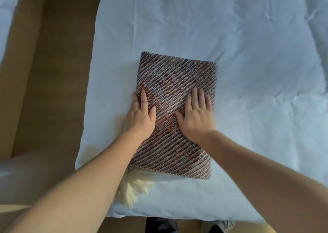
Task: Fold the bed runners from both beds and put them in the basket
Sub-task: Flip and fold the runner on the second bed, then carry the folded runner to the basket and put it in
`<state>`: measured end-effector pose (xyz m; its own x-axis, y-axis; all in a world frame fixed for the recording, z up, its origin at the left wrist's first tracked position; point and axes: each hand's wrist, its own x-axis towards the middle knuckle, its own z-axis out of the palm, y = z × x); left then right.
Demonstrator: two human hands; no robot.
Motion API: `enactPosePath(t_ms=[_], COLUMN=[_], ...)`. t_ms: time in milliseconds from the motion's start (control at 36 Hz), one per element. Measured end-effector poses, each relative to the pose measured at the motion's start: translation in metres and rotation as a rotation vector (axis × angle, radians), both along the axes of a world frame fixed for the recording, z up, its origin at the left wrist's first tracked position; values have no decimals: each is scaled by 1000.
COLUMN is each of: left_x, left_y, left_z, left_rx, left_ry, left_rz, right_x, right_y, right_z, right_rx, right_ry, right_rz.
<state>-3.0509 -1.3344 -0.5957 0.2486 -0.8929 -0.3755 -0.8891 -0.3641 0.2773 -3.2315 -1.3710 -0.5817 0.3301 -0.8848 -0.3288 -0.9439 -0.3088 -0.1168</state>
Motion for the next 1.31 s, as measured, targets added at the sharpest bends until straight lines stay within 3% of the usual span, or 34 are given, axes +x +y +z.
enactPosePath(t_ms=[278, 333, 472, 722, 861, 1000, 1167, 1306], left_x=[8, -1, 16, 24, 35, 29, -5, -66], left_y=[-20, -1, -7, -14, -27, -18, -20, -30], left_z=[1, 12, 4, 7, 21, 46, 116, 194], left_rx=[-29, -63, -85, -14, 90, 38, -15, -71], left_ry=[11, 63, 251, 346, 635, 646, 602, 618], left_rz=[48, 3, 200, 280, 374, 293, 221, 28], right_x=[-7, -21, -45, -45, -36, -33, -52, -117], right_y=[79, 128, 145, 56, 20, 18, 25, 41], right_z=[-15, -6, -14, 15, 15, 29, 97, 177], right_rx=[-14, -45, -30, 149, 367, 400, 323, 193], right_ry=[-147, -142, -203, -682, -878, -833, -801, -869], right_rz=[46, 57, 133, -537, -895, -901, -882, -935])
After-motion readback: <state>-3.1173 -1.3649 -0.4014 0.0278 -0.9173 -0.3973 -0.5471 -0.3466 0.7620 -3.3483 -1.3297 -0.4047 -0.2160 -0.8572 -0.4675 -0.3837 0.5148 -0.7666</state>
